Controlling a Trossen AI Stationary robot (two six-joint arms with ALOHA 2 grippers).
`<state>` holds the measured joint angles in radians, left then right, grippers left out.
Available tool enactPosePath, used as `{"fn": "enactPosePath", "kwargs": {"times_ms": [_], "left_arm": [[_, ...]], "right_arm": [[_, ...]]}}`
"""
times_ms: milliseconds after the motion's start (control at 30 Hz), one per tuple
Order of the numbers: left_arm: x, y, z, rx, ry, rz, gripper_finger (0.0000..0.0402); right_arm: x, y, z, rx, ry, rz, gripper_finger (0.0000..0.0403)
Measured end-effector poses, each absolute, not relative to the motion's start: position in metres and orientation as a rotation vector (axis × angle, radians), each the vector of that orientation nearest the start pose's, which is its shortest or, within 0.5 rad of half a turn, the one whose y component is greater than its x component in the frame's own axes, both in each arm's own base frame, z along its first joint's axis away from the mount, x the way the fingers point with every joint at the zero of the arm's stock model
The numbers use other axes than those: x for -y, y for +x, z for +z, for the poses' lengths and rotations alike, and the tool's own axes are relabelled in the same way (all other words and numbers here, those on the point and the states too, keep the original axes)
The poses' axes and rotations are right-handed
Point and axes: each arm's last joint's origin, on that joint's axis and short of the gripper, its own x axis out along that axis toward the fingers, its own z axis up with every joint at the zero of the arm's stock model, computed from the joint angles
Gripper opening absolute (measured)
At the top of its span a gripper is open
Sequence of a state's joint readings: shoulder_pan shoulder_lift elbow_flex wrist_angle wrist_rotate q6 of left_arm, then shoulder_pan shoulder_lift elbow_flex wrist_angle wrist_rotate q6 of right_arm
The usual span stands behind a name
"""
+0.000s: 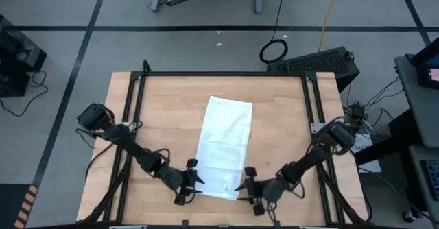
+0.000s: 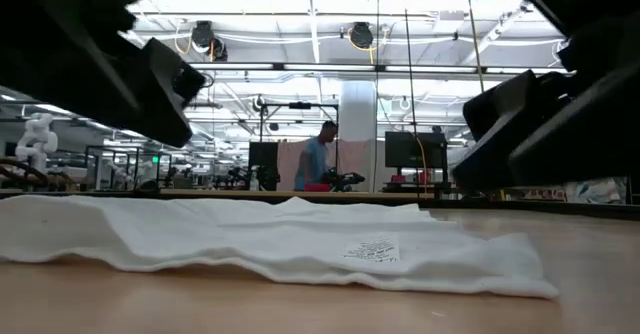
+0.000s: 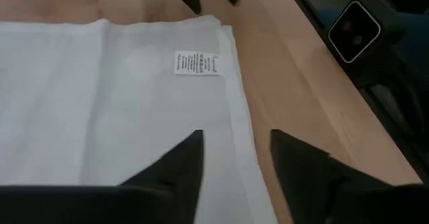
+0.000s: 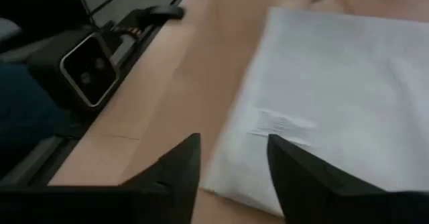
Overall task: Roll towel
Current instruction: Roll the white towel
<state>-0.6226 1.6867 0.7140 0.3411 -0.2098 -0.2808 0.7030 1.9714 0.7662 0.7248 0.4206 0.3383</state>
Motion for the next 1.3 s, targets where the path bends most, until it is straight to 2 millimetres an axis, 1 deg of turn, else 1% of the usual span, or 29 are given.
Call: {"fn": "enactPosePath", "kwargs": {"times_ms": [100, 167, 233, 300, 400, 500, 567, 633, 800, 900, 1000, 1133, 1300], "left_arm": [[0.189, 0.251, 0.139, -0.62, 0.044, -0.283, 0.0236], [0.197, 0.244, 0.138, -0.618, 0.098, -0.287, 0.0264], [0.204, 0.236, 0.138, -0.606, 0.151, -0.291, 0.0283], [0.212, 0.229, 0.138, -0.59, 0.201, -0.296, 0.029], [0.221, 0.22, 0.138, -0.568, 0.249, -0.302, 0.0291], [0.227, 0.213, 0.138, -0.565, 0.261, -0.324, 0.0285], [0.23, 0.21, 0.138, -0.561, 0.274, -0.334, 0.0279], [0.232, 0.207, 0.138, -0.553, 0.326, -0.356, 0.0271], [0.234, 0.206, 0.133, -0.558, 0.382, -0.376, 0.0261], [0.235, 0.206, 0.127, -0.567, 0.393, -0.375, 0.0261], [0.237, 0.208, 0.123, -0.556, 0.409, -0.378, 0.0261], [0.236, 0.208, 0.117, -0.561, 0.452, -0.363, 0.026], [0.235, 0.209, 0.116, -0.56, 0.48, -0.328, 0.026]], "right_arm": [[-0.236, 0.287, 0.088, -0.464, 0.027, 0.221, 0.0189], [-0.247, 0.292, 0.085, -0.482, -0.003, 0.208, 0.0203], [-0.257, 0.296, 0.084, -0.497, -0.045, 0.17, 0.0212], [-0.265, 0.296, 0.085, -0.518, -0.109, 0.123, 0.0218], [-0.277, 0.293, 0.091, -0.525, -0.181, 0.062, 0.0224], [-0.285, 0.288, 0.094, -0.528, -0.208, 0.036, 0.0226], [-0.287, 0.284, 0.093, -0.534, -0.196, 0.014, 0.0226], [-0.287, 0.281, 0.092, -0.536, -0.196, -0.016, 0.0226], [-0.285, 0.281, 0.091, -0.536, -0.143, -0.066, 0.0215], [-0.28, 0.283, 0.087, -0.587, -0.073, -0.062, 0.0204], [-0.279, 0.285, 0.082, -0.599, -0.036, -0.067, 0.0188], [-0.279, 0.286, 0.08, -0.606, -0.011, -0.074, 0.0157], [-0.279, 0.285, 0.079, -0.612, -0.003, -0.073, 0.0114]]}}
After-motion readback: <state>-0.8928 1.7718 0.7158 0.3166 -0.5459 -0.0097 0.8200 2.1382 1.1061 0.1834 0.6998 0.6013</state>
